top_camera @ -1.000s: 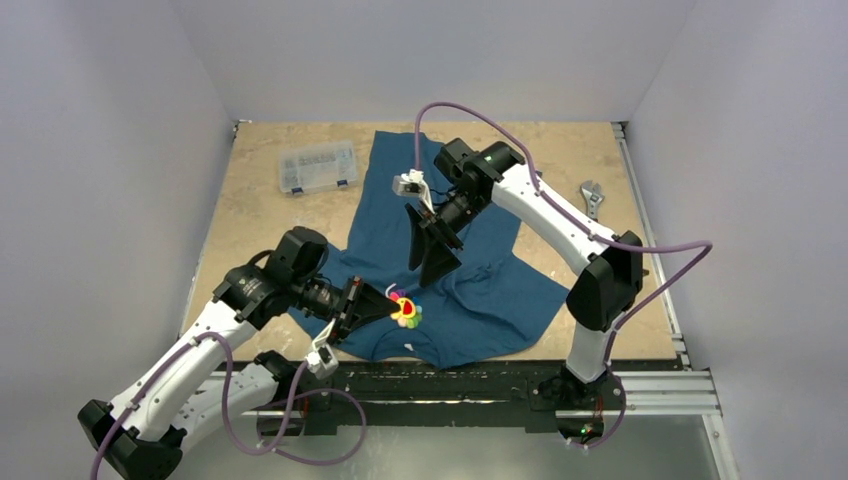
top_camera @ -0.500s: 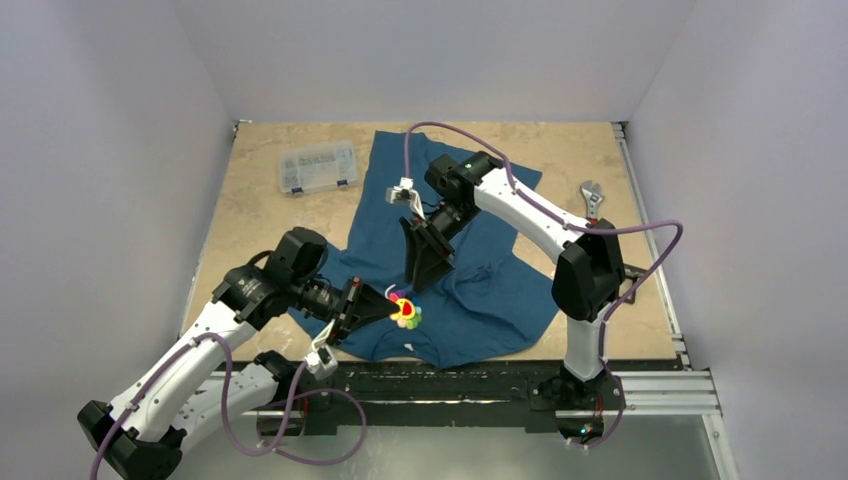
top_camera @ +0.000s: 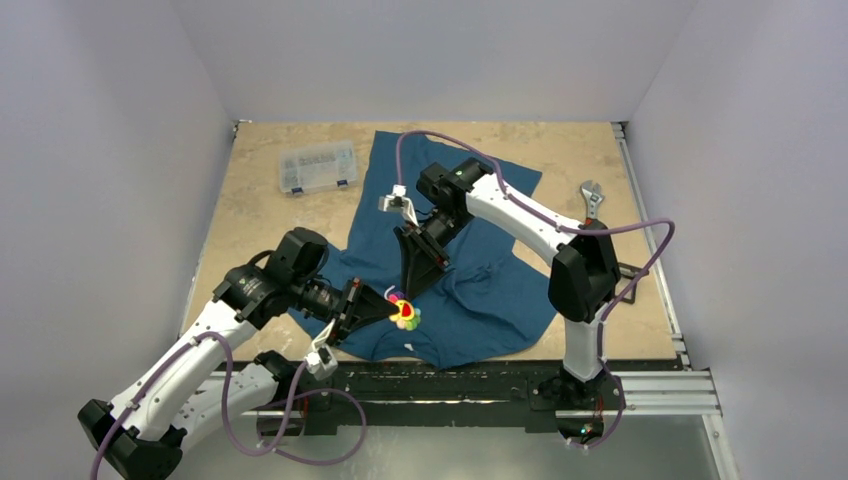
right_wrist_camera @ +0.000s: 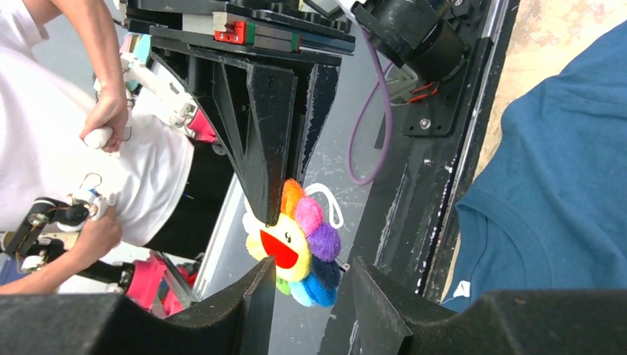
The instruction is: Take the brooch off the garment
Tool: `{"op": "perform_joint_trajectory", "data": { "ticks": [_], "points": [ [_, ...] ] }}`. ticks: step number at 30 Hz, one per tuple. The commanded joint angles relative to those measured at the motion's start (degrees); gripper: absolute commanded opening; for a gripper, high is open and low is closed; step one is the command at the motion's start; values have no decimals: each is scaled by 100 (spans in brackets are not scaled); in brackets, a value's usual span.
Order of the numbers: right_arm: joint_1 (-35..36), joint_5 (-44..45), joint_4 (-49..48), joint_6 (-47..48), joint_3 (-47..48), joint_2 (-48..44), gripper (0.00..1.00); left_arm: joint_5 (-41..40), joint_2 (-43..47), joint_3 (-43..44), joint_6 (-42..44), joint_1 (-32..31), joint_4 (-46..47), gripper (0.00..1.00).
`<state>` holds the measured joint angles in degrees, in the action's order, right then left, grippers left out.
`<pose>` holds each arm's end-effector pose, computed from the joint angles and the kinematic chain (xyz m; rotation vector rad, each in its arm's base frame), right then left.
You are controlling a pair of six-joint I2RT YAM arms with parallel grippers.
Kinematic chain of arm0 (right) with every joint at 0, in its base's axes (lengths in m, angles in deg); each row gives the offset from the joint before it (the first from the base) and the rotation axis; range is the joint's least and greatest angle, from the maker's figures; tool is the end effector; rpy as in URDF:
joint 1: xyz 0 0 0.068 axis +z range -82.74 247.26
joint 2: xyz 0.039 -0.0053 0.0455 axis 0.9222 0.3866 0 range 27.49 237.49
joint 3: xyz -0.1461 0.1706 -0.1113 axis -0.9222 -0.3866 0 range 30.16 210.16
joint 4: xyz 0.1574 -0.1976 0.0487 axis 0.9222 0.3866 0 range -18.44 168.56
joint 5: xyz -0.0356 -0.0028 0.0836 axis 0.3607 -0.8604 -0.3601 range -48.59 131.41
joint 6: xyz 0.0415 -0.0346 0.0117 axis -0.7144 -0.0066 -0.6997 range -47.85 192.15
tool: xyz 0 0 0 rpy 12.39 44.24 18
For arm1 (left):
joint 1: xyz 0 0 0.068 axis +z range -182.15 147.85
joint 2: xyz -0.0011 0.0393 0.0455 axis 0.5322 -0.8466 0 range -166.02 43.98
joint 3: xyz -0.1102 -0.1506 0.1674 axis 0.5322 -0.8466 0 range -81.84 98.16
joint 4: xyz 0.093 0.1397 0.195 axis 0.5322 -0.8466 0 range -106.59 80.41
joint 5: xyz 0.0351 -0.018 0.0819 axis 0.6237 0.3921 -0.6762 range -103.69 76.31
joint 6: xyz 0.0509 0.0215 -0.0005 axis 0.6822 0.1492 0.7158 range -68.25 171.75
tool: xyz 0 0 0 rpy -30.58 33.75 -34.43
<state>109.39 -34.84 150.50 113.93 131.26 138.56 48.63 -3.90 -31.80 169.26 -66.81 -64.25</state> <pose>0.2391 0.2656 0.2730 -1.6600 1.8190 1.9325 0.1061 -0.1140 0.2888 1.9727 0.0798 -0.4425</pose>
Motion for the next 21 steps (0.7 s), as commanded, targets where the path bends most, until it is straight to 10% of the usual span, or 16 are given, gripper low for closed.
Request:
{"op": "perform_joint_trajectory", "data": {
  "ticks": [1, 10, 17, 21],
  "points": [
    [88, -270, 95, -48, -69, -12, 45, 227, 7, 211, 2856, -30, -125, 0],
    [177, -303, 92, -118, -14, 88, 43, 225, -9, 237, 2847, -31, -114, 0],
    [190, -325, 92, -64, -55, 82, 1, 147, -55, 221, 2829, -29, -44, 0],
    [162, -270, 21, -163, -33, 52, 0, 100, -10, 205, 2723, -31, 4, 1]
  ]
}}
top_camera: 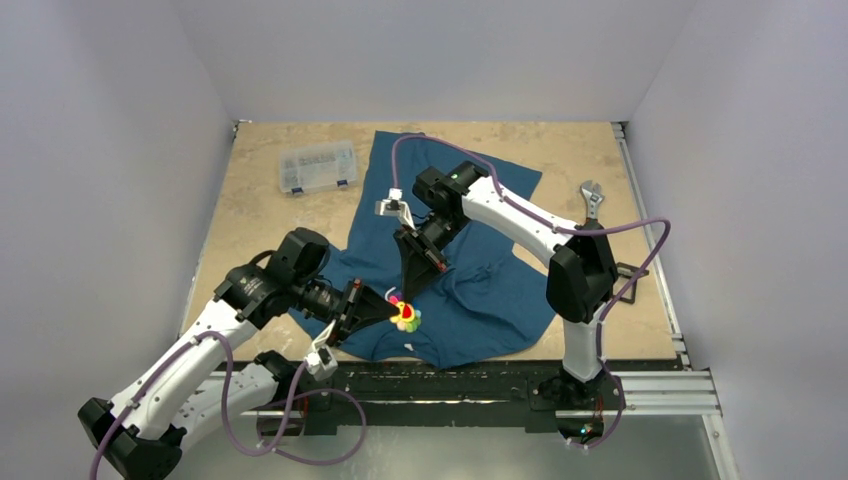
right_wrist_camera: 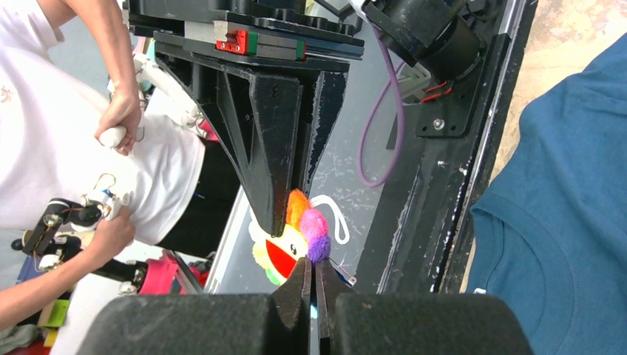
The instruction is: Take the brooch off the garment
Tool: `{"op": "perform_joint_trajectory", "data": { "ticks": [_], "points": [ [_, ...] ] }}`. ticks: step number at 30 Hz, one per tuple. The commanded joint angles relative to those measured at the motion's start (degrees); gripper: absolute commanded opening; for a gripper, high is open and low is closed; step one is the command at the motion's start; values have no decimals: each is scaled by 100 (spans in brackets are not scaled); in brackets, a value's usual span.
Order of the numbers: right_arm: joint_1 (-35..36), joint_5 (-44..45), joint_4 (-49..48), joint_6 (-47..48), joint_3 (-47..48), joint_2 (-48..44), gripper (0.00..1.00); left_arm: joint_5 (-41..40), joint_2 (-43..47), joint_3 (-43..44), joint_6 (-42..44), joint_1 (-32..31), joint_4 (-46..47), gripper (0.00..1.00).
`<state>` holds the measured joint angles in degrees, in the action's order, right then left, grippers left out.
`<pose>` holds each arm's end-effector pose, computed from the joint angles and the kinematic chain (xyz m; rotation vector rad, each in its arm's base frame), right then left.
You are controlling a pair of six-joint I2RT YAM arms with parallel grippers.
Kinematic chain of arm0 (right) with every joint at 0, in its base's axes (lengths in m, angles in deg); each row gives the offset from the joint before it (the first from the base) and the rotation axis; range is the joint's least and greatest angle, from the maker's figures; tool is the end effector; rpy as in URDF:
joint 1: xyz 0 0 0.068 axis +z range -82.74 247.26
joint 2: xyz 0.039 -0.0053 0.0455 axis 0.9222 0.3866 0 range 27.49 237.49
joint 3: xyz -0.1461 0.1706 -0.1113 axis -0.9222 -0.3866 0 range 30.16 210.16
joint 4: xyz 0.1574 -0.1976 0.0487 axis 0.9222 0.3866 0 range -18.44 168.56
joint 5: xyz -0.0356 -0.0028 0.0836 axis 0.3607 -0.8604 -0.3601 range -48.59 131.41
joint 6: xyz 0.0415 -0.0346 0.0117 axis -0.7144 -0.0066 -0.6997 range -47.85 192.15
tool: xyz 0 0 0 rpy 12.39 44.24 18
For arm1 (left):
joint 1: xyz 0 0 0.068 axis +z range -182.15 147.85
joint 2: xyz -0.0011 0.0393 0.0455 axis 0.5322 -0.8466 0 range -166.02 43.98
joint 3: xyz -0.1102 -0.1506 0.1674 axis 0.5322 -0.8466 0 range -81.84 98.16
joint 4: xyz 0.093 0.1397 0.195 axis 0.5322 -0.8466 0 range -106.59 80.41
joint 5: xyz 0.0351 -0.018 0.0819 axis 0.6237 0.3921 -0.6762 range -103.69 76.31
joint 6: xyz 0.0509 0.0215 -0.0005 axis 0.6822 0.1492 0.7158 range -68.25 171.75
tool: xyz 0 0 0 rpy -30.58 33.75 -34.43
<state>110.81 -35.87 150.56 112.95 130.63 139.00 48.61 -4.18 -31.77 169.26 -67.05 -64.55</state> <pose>0.2326 0.2718 0.2684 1.6313 -1.8016 -1.9422 0.1060 -0.1147 0.2880 1.9772 0.0821 -0.4530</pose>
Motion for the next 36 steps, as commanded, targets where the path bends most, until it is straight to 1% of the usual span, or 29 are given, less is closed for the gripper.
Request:
{"op": "perform_joint_trajectory", "data": {
  "ticks": [1, 4, 6, 7, 12, 15, 17, 19, 23, 25, 27, 32, 36],
  "points": [
    [-23, -173, -19, -101, 22, -7, 0, 84, 44, 187, 2690, -2, 44, 10],
    [-274, -217, -89, -103, 0, -93, 0, 33, 152, 134, 2394, -4, 195, 38],
    [-508, -169, -95, -83, -7, -157, 0, -29, 231, 60, 2106, -2, 365, 54],
    [-624, -134, -87, -86, -26, -189, 0, -66, 275, 19, 1956, -1, 462, 58],
    [-1256, -17, -44, -48, -424, -401, 0, -407, 423, -148, 1435, 0, 772, 72],
    [-1609, -17, -34, -61, -727, -611, 0, -822, 439, -195, 964, -6, 979, 92],
    [-1919, 35, -100, -118, -943, -796, 0, -1113, 435, -260, 416, -8, 1357, 96],
    [-2210, 184, -416, -437, -1231, -1095, 0, -1406, 407, -314, -70, 0, 1677, 98],
    [-2812, 709, -1627, -1907, -1950, -1857, 0, -1819, 378, -466, -662, -4, 2105, 100],
    [-3066, 988, -2200, -2509, -2290, -2294, 0, -1971, 370, -564, -1039, -2, 2351, 100],
    [-3286, 1242, -2538, -2900, -2565, -2674, 0, -2149, 342, -608, -1355, 0, 2588, 100],
    [-3927, 1932, -2583, -3260, -2874, -3387, 0, -2704, 155, -499, -2964, -26, 3129, 100],
    [-4515, 2411, -2271, -3229, -3039, -3920, 0, -3347, -198, -33, -4390, -100, 3247, 100]
  ]
}}
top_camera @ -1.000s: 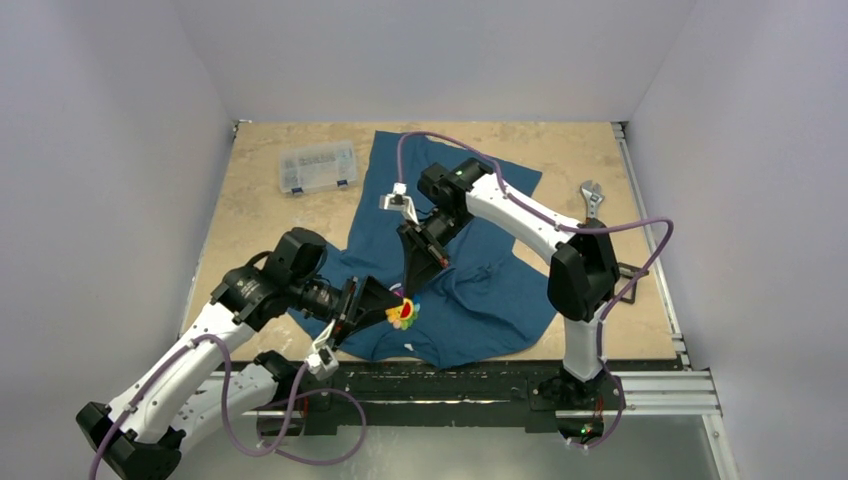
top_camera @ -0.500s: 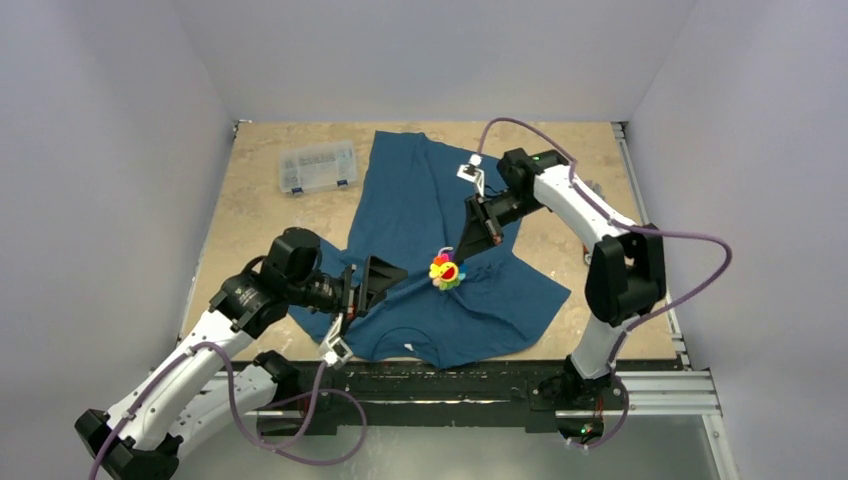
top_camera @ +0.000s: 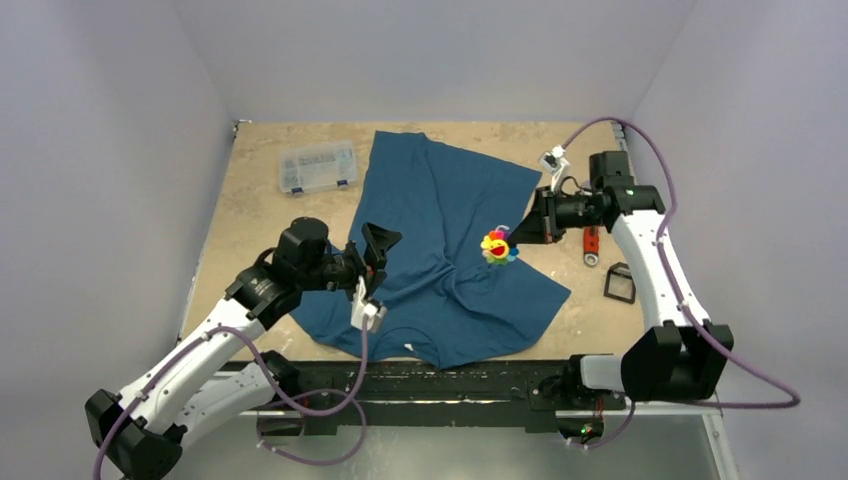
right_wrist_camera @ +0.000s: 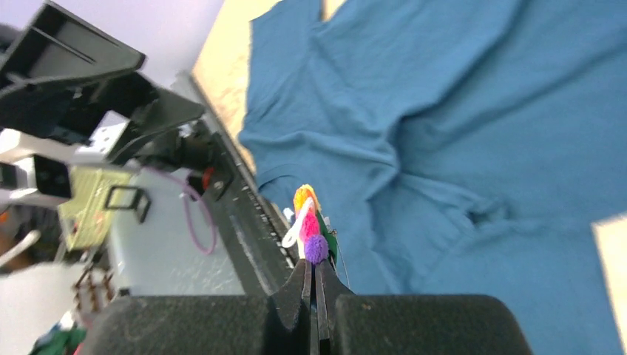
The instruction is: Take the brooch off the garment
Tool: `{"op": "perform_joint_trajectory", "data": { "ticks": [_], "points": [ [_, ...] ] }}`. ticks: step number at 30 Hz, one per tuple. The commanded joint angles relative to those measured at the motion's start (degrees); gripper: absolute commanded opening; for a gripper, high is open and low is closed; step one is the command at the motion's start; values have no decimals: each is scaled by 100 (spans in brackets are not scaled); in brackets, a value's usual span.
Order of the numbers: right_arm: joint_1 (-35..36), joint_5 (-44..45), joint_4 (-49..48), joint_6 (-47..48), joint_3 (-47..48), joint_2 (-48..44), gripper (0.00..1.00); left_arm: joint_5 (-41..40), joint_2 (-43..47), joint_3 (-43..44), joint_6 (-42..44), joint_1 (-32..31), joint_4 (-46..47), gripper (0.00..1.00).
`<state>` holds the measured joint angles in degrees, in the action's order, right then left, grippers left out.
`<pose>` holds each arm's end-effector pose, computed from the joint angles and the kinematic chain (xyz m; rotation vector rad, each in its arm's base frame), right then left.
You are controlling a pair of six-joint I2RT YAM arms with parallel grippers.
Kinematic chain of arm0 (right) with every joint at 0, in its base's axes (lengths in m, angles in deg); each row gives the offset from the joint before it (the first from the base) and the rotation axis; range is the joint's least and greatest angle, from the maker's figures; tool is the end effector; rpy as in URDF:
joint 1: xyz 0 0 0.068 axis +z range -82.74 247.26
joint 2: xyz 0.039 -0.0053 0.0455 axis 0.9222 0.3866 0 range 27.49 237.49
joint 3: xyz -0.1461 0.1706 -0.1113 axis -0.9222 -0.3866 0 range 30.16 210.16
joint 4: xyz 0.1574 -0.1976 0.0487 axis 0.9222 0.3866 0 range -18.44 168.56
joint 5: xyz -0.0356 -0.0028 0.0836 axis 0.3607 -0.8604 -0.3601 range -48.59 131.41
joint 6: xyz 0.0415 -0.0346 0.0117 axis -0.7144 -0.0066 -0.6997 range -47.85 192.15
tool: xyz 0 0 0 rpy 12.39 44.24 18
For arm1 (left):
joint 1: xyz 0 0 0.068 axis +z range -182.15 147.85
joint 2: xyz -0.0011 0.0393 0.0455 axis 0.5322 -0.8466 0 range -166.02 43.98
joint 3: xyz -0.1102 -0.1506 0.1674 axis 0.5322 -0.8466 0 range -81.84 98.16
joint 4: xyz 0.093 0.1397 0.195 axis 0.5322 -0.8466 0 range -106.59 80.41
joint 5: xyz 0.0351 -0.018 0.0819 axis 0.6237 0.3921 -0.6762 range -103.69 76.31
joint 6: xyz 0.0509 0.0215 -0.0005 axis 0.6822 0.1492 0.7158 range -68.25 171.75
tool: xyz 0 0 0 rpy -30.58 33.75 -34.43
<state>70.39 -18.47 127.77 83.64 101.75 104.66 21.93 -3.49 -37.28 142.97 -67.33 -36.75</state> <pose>0.2534 0.0465 0.3030 -0.6210 2.2322 1.2751 0.1433 -0.1279 0.2865 1.9103 0.5588 -0.0250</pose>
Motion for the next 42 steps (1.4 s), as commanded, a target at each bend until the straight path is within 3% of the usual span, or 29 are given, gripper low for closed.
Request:
{"op": "perform_joint_trajectory", "data": {
  "ticks": [1, 7, 13, 16, 23, 29, 37, 42],
  "points": [
    [-587, 806, 105, -261, -262, -620, 0, -830, -377, 683, -2159, -73, 471, 100],
    [-1397, 1348, -49, -721, -414, -1204, 0, -1455, -914, 1431, -4093, -61, 400, 100],
    [-2088, 1642, -13, -718, -139, -1066, 0, -1634, -1032, 1460, -4870, -68, 526, 100],
    [-2096, 2143, 140, -247, 366, -741, 0, -1715, -1005, 1407, -4909, -59, 575, 100],
    [-2466, 2532, 1614, 1491, 930, -91, 0, -1820, -1052, 1420, -4864, -66, 695, 100],
    [-3385, 2899, 1781, 2677, 320, -270, 0, -1835, -1144, 1465, -4775, -60, 686, 100],
    [-4792, 2642, 1598, 3384, -376, -36, 0, -1719, -1426, 1705, -4693, -62, 554, 100],
    [-5307, 2479, 1240, 3537, -635, 95, 0, -1672, -1548, 1853, -4646, -64, 452, 100]
  ]
}}
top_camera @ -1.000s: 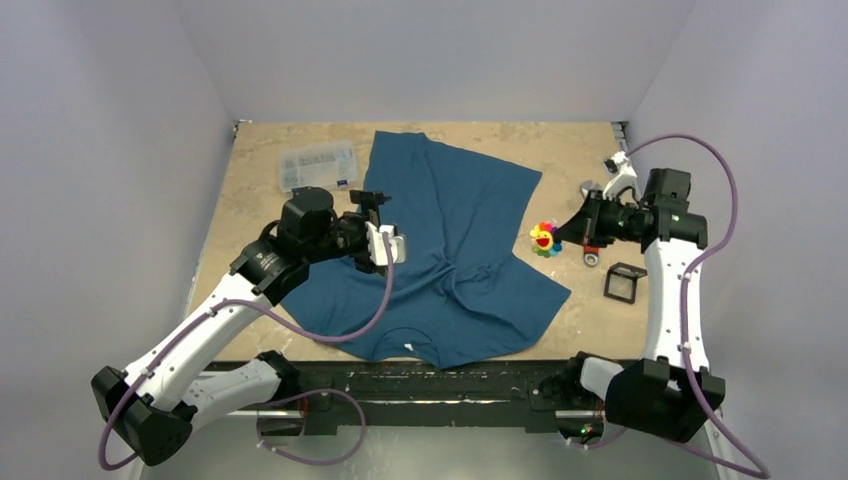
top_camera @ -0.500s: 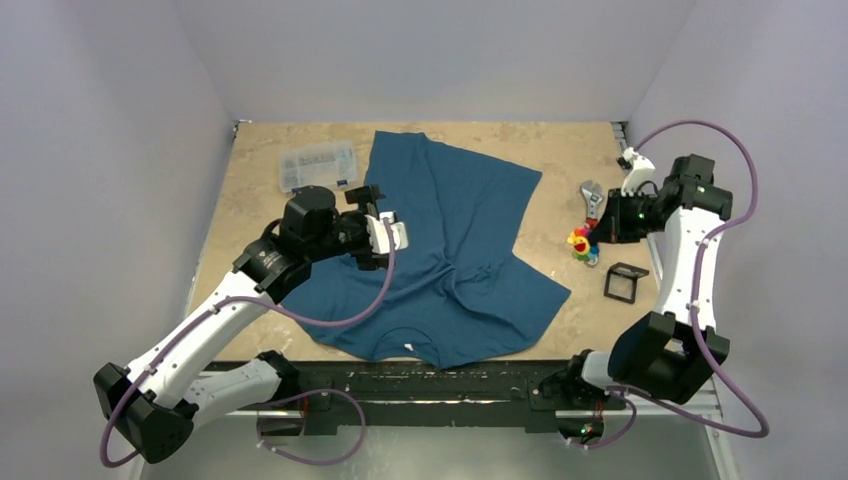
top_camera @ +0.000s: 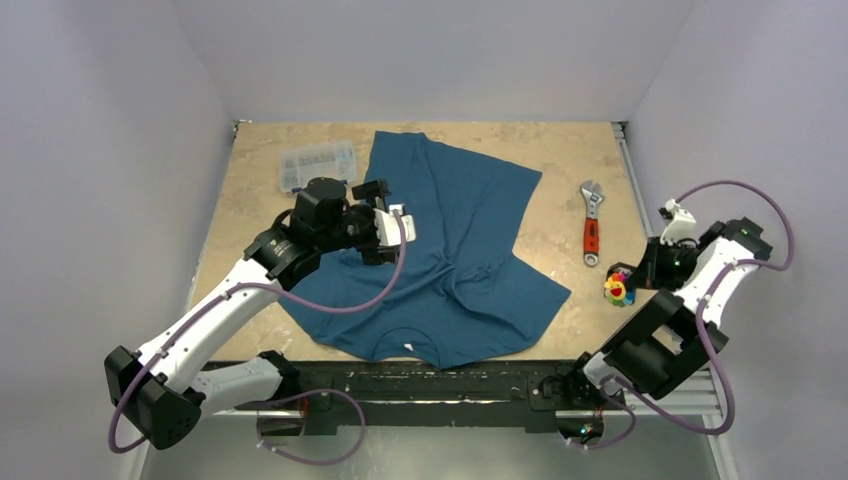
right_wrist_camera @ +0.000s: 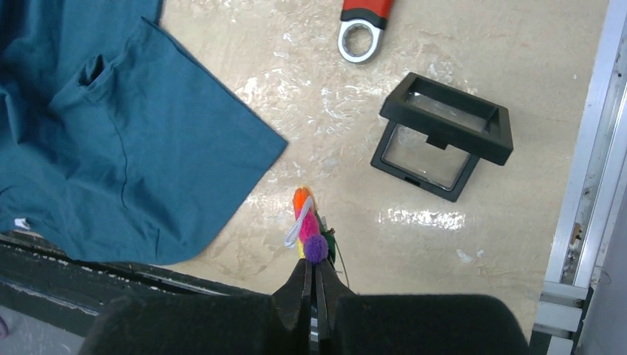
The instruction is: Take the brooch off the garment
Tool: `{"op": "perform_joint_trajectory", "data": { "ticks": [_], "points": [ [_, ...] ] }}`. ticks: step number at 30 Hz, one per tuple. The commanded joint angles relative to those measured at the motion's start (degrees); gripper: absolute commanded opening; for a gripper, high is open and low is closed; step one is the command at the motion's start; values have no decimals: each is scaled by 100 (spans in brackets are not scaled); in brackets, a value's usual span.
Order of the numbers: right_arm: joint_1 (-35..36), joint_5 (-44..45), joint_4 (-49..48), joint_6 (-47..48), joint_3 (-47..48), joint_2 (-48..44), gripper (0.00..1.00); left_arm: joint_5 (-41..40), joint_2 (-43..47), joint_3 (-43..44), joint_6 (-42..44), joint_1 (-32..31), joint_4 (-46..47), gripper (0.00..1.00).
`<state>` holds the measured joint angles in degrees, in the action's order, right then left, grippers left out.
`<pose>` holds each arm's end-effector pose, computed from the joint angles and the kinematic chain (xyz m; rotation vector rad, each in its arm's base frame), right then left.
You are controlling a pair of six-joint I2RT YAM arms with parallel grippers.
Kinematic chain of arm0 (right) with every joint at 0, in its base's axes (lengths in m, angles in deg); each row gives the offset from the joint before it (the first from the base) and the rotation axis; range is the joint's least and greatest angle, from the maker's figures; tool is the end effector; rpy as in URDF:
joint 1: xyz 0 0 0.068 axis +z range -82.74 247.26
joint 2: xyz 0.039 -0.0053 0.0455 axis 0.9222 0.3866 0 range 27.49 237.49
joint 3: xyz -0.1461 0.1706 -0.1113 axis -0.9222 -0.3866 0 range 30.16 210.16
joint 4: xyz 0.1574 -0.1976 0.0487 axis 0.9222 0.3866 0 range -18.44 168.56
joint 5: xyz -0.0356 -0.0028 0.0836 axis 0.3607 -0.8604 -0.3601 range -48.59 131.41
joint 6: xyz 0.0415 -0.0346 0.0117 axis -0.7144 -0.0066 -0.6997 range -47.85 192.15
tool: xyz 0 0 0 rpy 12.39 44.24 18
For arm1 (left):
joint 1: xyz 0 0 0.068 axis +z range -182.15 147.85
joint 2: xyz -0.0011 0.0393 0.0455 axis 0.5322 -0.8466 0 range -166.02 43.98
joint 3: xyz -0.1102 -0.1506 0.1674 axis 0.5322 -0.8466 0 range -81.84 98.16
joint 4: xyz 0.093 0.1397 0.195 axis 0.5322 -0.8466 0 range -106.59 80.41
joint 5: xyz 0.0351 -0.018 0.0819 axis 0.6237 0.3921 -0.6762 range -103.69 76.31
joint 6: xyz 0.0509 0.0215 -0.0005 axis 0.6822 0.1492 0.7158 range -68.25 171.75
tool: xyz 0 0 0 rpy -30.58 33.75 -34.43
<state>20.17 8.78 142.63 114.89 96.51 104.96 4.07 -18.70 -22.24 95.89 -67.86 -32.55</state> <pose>0.1712 -0.1543 0.2566 0.0470 2.6150 0.4158 0.1974 -0.1561 0.3265 1.4327 1.4081 -0.2199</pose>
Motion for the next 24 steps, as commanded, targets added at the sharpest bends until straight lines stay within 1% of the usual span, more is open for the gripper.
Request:
{"op": "perform_joint_trajectory", "data": {
  "ticks": [1, 6, 11, 16, 24],
  "points": [
    [-390, -298, -274, 456, -124, 100, 0, 117, -40, 377, 69, -12, 11, 100],
    [-763, -446, -268, 917, -307, 264, 0, 116, -118, 460, 128, -8, -54, 100],
    [-1191, -771, -547, 1008, -494, 398, 0, 117, -259, 587, 148, -14, -111, 100],
    [-1250, -1176, -749, 1122, -679, 567, 0, 128, -396, 723, 215, -14, -143, 100],
    [-1298, -1166, -922, 1025, -586, 963, 0, 93, -501, 762, 291, -7, -108, 100]
  ]
}}
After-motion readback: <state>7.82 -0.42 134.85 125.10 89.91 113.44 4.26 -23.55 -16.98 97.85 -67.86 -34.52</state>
